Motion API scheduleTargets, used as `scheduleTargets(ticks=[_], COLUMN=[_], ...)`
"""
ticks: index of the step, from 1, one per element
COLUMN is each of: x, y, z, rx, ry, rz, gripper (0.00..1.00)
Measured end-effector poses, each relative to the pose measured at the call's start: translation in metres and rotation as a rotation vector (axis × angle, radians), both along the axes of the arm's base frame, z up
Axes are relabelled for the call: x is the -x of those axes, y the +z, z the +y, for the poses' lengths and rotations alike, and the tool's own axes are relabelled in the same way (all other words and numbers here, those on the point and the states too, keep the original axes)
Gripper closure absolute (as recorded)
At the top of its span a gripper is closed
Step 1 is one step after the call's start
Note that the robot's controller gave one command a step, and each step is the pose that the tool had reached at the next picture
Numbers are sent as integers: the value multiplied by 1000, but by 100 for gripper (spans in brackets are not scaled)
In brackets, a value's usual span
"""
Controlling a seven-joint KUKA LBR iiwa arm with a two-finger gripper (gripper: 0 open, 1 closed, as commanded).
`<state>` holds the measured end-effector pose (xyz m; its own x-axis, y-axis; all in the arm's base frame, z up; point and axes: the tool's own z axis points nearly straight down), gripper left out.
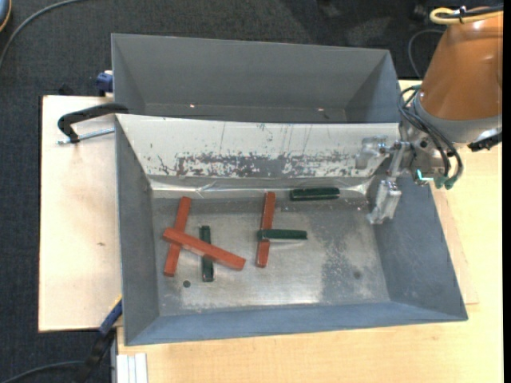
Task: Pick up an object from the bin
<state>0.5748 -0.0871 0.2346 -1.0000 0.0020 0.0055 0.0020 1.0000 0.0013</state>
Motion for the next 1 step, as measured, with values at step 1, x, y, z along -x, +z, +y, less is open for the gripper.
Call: scheduleTargets(ticks=[1], x=[4], y=[-157], z=[47], rx=[-3], ry=[158], rz=[2], gripper=[0])
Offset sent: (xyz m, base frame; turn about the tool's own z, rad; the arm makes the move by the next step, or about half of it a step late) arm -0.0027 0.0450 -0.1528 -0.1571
